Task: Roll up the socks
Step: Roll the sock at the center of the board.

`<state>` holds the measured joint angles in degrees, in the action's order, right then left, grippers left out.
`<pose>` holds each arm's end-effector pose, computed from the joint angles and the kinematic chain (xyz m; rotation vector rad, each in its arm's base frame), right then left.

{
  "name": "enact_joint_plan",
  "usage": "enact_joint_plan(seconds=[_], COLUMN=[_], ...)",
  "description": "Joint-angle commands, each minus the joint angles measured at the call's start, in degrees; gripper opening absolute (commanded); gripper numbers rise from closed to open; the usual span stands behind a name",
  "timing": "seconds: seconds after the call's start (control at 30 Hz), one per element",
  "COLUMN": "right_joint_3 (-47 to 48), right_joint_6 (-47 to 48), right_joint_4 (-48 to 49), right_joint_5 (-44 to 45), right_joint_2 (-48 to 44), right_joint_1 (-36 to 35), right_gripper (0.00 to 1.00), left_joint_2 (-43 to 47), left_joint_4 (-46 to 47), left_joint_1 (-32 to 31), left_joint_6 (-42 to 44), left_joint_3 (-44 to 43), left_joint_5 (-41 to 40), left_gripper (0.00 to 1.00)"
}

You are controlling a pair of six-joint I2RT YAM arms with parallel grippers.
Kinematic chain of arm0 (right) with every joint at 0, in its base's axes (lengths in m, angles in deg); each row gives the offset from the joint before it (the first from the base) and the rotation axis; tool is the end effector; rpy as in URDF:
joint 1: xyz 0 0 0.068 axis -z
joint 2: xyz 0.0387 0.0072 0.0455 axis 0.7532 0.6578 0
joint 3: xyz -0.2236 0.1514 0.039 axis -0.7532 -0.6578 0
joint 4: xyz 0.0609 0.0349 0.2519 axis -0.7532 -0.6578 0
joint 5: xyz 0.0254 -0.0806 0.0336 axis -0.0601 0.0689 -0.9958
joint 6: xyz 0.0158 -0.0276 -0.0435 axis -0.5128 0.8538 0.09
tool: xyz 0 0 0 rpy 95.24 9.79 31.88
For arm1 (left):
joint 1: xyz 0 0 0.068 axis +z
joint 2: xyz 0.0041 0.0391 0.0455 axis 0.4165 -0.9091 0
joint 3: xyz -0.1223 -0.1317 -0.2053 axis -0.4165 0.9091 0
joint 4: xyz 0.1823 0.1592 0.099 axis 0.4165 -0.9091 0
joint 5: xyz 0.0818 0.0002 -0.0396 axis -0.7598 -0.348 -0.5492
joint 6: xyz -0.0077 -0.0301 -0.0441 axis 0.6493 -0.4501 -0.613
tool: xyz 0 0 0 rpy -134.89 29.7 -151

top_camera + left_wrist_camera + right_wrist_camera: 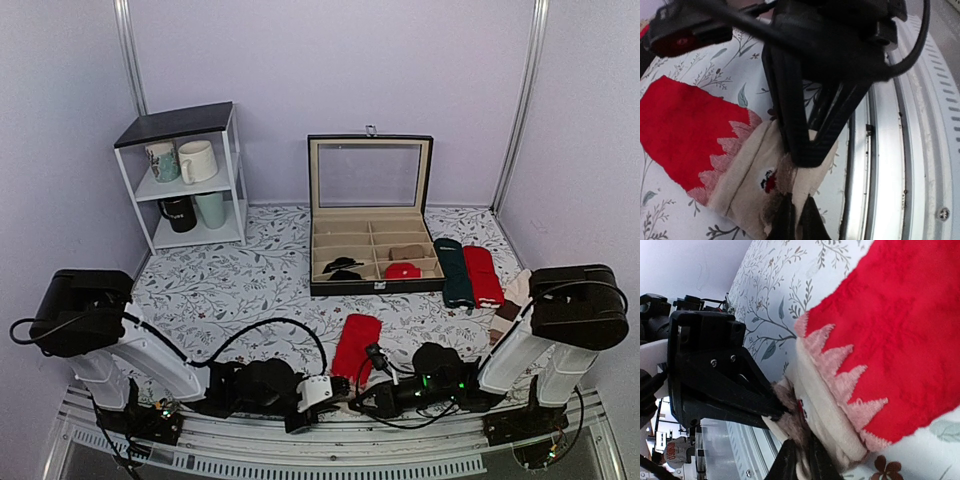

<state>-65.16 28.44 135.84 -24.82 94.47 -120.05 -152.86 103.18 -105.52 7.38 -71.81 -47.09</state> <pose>0.0717 0.2385 0.0773 -0.5830 2.4076 1.4330 0.0497 -0.2940 0.0960 1.4647 1.7197 -0.6875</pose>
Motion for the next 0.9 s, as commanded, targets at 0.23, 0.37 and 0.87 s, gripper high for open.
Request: enact_joint_plan(seconds=[0.23, 0.37, 0.87], right_joint_3=[-1.55, -3.01, -0.76], right_joint_6=[21.47, 31.42, 51.82], right_joint_4=[-30.92, -28.6, -20.87], right_joint_5=[17.21, 26.3, 37.49], right_joint_2=[-25.87, -31.13, -19.79], right_joint_1=[-6.66, -13.53, -22.56], right_gripper=[0.35, 0.44, 0.48], left_joint_2=[-1.11, -3.34, -5.26], left_joint_4=[-23.17, -24.61, -23.13], left_joint_1=[0.35, 0.65, 1.54], left_joint_6=[-14.63, -14.59, -15.79], left_joint_3=[-2.08, -3.68, -2.72], left_joint_5=[9.46, 10.2, 12.54], left_gripper=[0.0, 0.0, 0.0])
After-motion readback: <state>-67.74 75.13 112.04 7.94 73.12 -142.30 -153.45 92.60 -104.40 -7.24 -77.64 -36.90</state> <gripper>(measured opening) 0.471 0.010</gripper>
